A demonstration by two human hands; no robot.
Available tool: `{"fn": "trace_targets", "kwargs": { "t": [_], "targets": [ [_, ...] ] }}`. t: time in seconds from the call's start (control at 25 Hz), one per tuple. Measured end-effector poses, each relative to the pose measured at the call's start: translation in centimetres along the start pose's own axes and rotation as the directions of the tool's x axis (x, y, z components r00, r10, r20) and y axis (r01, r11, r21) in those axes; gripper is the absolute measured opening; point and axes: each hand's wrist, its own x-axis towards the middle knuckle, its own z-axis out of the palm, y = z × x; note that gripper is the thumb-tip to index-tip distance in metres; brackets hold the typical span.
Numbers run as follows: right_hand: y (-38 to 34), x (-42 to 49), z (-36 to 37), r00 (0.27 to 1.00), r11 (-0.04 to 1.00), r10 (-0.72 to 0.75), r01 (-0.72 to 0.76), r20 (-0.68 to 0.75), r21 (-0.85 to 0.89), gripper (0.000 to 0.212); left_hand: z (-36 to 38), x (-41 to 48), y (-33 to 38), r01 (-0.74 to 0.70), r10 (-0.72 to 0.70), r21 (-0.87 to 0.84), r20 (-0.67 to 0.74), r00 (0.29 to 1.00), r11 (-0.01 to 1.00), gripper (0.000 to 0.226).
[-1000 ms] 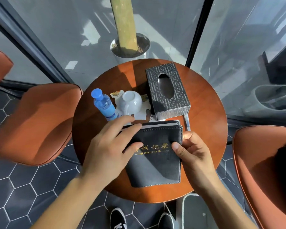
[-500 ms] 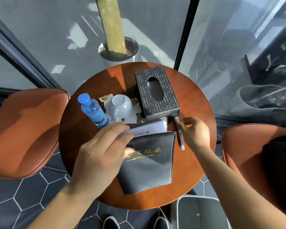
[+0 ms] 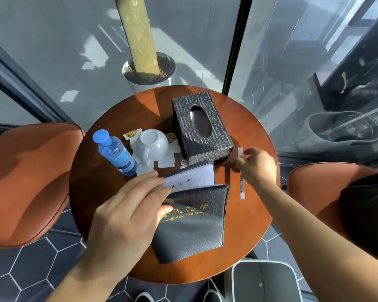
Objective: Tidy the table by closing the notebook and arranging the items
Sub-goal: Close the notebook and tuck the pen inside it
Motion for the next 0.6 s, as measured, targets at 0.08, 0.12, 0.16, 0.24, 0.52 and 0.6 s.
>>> {"fn": "trace_targets", "kwargs": {
  "t": [0.08, 0.12, 0.16, 0.24, 0.52, 0.6],
  "targets": [
    [0.0, -1.3, -0.8, 0.994, 0.98, -0.089, 0.098, -0.059, 0.172, 0.028, 0.0, -0.1, 0.1, 0.015, -0.015, 0.004, 0.011, 1.0, 1.0, 0.021],
    [-0.2, -2.2, -1.4, 0.983, 0.945, -0.153, 0.175, -0.101, 0.276, 0.024, 0.0, -0.1, 0.1, 0.017, -0.017, 0.003, 0.014, 1.0, 1.0, 0.022],
    [-0.7, -3.2, -2.1, 0.966, 0.887, -0.214, 0.255, -0.145, 0.386, 0.019, 0.0, -0.2, 0.1, 0.014, -0.014, 0.002, 0.015, 1.0, 1.0, 0.021],
    [-2.1, -5.4, -3.8, 0.921, 0.718, -0.323, 0.388, -0.218, 0.578, 0.013, -0.1, -0.1, 0.3, 0.012, -0.012, -0.001, 0.017, 1.0, 1.0, 0.017],
    [-7.2, -9.6, -6.9, 0.771, 0.354, -0.617, 0.451, -0.158, 0.819, 0.036, 0.0, -0.3, 0.5, 0.03, -0.03, -0.001, 0.011, 0.999, 1.0, 0.017],
    [-7.5, -10.1, -6.3, 0.73, 0.374, -0.679, 0.437, -0.079, 0.818, 0.049, 0.1, -0.5, 0.5, 0.035, -0.035, -0.012, 0.007, 0.999, 0.999, 0.019]
  ]
}}
